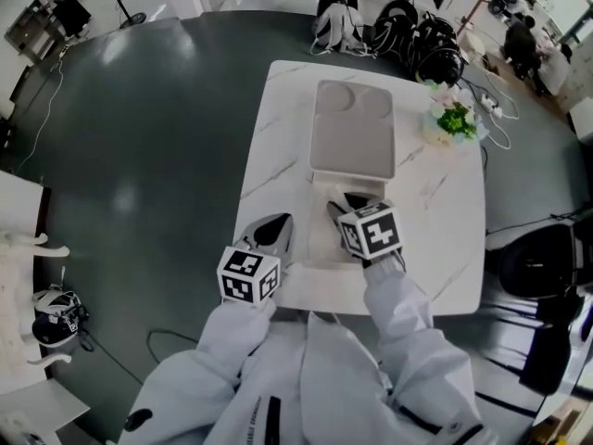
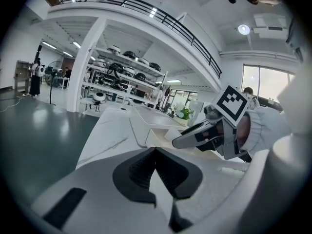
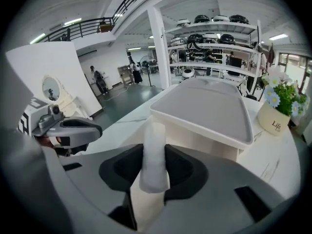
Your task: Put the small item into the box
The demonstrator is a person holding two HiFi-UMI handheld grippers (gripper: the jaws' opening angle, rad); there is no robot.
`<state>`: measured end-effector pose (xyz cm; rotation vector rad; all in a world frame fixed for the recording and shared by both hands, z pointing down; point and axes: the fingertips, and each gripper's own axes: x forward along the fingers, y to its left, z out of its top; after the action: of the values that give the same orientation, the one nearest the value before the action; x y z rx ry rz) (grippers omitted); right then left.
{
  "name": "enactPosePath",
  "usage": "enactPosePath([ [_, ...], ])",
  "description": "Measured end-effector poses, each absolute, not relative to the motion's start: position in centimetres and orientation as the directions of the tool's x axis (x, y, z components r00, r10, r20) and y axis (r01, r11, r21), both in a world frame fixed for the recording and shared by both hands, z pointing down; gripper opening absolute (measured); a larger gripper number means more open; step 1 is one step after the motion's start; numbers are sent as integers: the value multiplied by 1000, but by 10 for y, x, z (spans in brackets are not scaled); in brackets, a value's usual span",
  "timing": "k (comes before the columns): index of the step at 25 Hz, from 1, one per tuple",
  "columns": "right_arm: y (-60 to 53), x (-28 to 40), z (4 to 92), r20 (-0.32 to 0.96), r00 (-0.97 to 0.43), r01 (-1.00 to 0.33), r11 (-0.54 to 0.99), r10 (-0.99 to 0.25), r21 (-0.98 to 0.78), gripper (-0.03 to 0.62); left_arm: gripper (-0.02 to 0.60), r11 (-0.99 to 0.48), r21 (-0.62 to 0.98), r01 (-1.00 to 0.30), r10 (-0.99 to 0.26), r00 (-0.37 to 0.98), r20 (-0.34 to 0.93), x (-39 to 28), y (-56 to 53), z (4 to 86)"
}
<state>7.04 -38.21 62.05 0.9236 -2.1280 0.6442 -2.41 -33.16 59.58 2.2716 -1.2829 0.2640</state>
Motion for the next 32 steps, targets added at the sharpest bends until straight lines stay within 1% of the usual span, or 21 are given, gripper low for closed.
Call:
enactPosePath([
  [6,-381,72,643,833,-415,-772,626,-367,-109,127,-2,-427,349,-834,-729,546,413,-20,-331,602],
  [14,-381,70,658,857,-380,-779,621,-347,-93,130,-2,-427,337,-839,-729,540,421,-22,-330,604],
  [22,-375,67,664,862,-391,-761,640,-324,-105,147,-2,-425,336,-841,-731,538,420,-22,-329,604],
  [28,-374,67,663,855,-406,-759,640,-323,-118,185,-2,-422,338,-841,-730,536,424,-21,-327,604],
  [32,-375,63,653,829,-434,-761,636,-353,-128,209,-2,-421,335,-843,-733,533,421,-22,-326,602],
])
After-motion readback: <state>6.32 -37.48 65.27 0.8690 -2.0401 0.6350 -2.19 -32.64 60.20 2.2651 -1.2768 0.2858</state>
